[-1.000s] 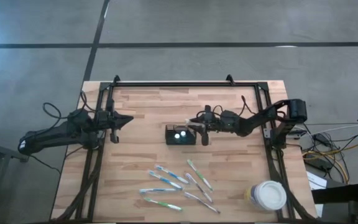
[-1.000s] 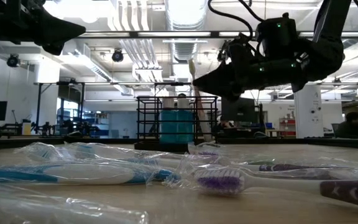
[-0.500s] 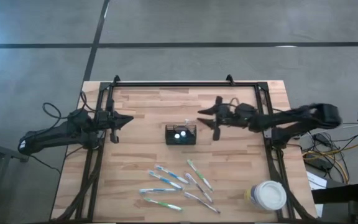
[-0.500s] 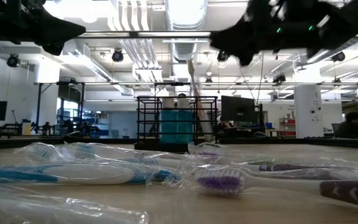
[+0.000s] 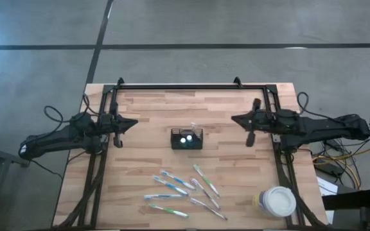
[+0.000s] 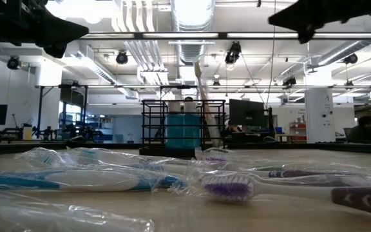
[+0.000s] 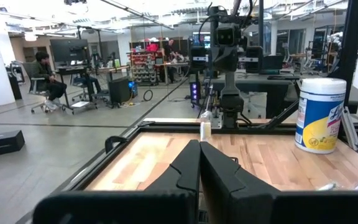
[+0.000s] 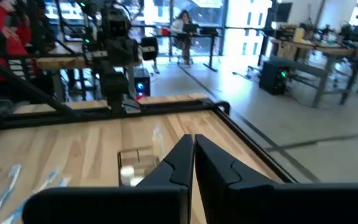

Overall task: Pick & Place toothbrushing station
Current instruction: Put the top blue toothbrush into the black mesh organizer

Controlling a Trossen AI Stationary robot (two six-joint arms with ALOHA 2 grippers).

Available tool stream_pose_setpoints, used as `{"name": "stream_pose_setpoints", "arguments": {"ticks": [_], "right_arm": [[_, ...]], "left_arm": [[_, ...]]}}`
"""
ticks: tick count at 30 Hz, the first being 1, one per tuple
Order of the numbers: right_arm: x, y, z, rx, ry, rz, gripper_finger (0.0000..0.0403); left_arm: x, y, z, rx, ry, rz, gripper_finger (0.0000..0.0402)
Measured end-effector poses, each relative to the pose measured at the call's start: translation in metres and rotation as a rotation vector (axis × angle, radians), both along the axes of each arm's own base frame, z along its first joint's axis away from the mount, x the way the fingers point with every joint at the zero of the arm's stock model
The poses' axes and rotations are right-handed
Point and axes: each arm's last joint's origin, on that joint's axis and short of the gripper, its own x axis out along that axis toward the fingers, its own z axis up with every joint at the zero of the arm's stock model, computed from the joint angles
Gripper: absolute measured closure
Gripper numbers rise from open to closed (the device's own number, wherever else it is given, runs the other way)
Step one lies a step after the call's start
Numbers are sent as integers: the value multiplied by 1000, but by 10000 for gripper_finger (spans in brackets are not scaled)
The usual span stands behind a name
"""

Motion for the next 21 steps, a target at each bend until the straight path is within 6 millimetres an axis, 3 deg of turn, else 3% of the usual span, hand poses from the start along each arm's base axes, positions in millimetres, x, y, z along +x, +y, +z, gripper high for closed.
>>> {"name": "stream_pose_setpoints", "arguments": {"ticks": [10,16,21], "right_arm": [[-30,8,-16,73,168,-44,392],[-42,8,-9,36,93,-27,392],[-49,9,-18,23,-38,54,394]], "left_arm": [[0,0,0,-6,-3,0,390],[0,0,0,-17,-4,0,390],[0,0,0,-18,-4,0,390]]}}
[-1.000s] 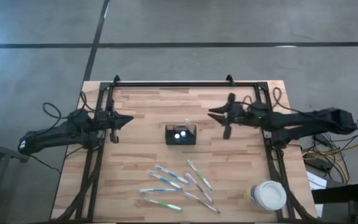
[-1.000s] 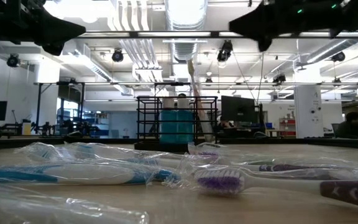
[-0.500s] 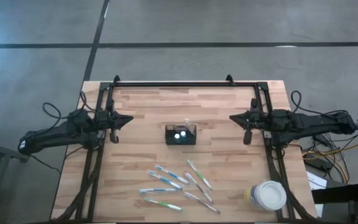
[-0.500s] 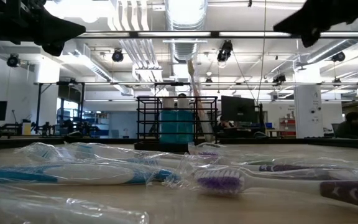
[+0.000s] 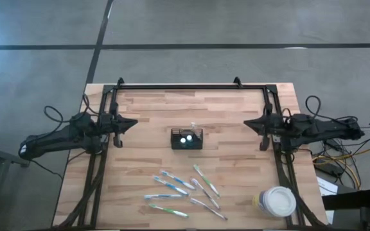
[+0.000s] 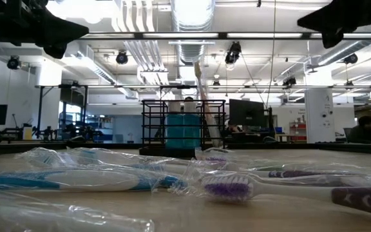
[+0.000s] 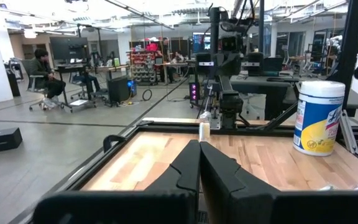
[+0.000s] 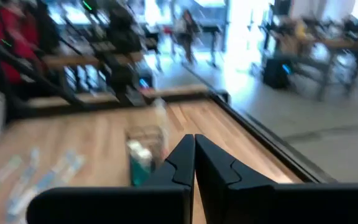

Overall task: Pick & Place toothbrushing station
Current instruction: Put the top blue toothbrush into the black mesh organizer

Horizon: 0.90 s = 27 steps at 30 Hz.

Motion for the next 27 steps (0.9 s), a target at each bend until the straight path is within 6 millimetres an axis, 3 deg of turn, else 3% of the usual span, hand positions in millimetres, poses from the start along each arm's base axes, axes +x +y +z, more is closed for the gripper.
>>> {"name": "stream_pose_setpoints", "arguments": {"ticks": [8,18,23,27], "right_arm": [[-5,1,-36,0,-110,55,394],[-10,0,-54,25,-130,55,394],[-9,0,-56,43,-126,29,394],[-9,0,-55,46,-130,29,394]], "left_arm": [[0,0,1,1,-1,0,390],[5,0,0,-6,31,-29,390],[26,-5,13,-46,59,-209,390],[57,-13,26,-25,224,-257,390]]}}
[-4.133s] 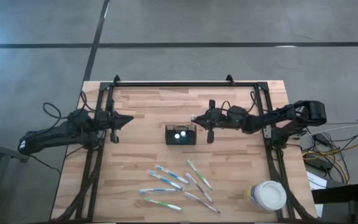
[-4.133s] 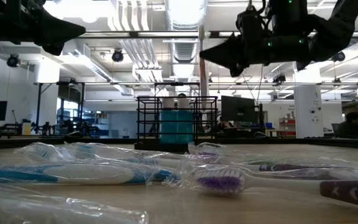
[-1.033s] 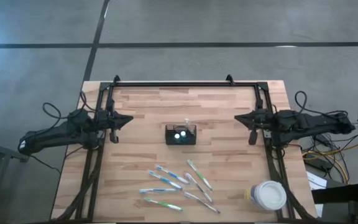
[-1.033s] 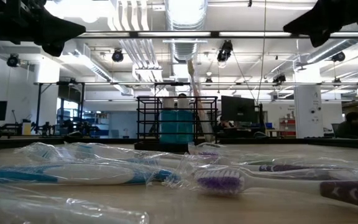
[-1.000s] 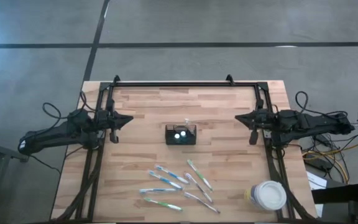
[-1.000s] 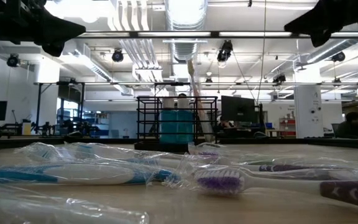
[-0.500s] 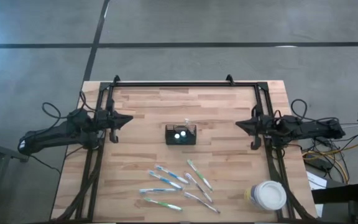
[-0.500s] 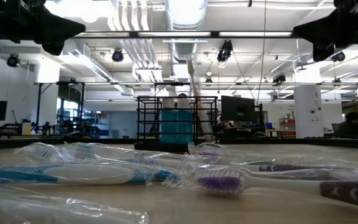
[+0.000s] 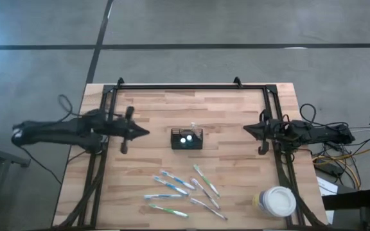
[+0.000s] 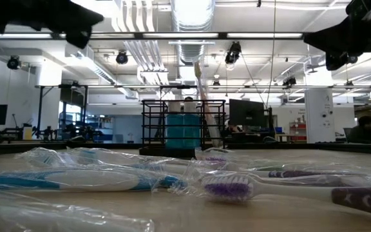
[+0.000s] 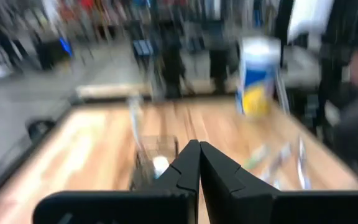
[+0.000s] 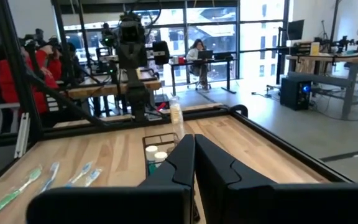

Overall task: Pick & Place toothbrushing station
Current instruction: Put the top blue toothbrush into the black mesh organizer

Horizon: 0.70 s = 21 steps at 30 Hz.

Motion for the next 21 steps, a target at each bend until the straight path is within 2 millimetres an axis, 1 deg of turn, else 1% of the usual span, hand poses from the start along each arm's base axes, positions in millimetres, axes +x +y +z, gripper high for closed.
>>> {"name": "stream_pose_setpoints", "arguments": {"ticks": [5,7,8,10,11,13,15,18,21], "right_arm": [[0,0,0,5,-2,0,394],[0,0,0,16,-3,1,394],[0,0,0,21,-3,1,394],[0,0,0,24,3,2,394],[1,0,-1,24,11,1,394],[1,0,-2,26,22,2,394],[1,0,-3,37,27,3,394],[2,0,-5,44,44,9,394],[2,0,-6,49,63,10,394]], "left_arm": [[49,-22,15,37,266,-96,390],[69,-34,12,49,400,-143,387],[77,-40,12,56,456,-165,382],[94,-52,17,66,502,-200,368],[102,-56,17,68,538,-209,359],[113,-61,7,64,645,-211,336],[127,-65,-1,53,694,-202,311],[141,-69,-13,33,747,-199,275],[148,-74,-37,24,871,-236,246]]}}
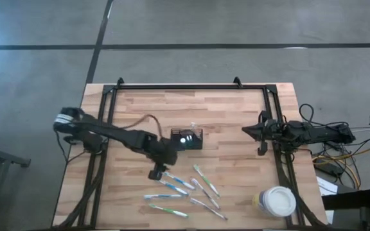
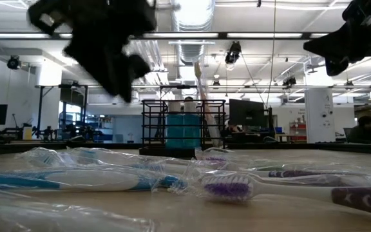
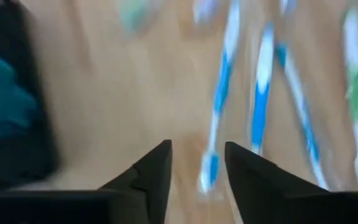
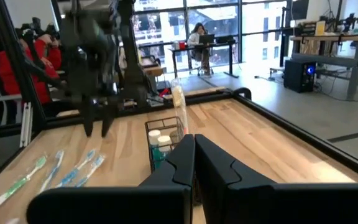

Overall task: Pick & Place toothbrushing station
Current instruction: Put the top blue toothbrush into the black mesh organizer

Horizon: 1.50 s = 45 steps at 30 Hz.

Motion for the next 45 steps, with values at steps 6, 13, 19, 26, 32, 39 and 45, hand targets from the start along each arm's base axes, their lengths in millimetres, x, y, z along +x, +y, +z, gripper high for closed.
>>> {"name": "stream_pose_setpoints", "arguments": {"ticks": [6,13,19,26,32,39,45], "right_arm": [[0,0,-2,13,27,1,394],[0,0,-3,14,31,3,394],[0,0,-2,13,29,3,394],[0,0,-2,7,31,1,394],[0,0,-3,6,35,0,394],[0,0,-3,7,35,0,394],[0,0,-3,11,33,0,394]], "left_arm": [[4,-13,-28,17,109,-44,231],[8,-26,-42,30,138,-79,232],[10,-27,-53,65,147,-92,232],[12,-26,-64,113,168,-101,240],[13,-24,-65,124,166,-117,271],[11,-22,-62,145,166,-157,361],[4,-20,-36,137,92,-175,378]]}}
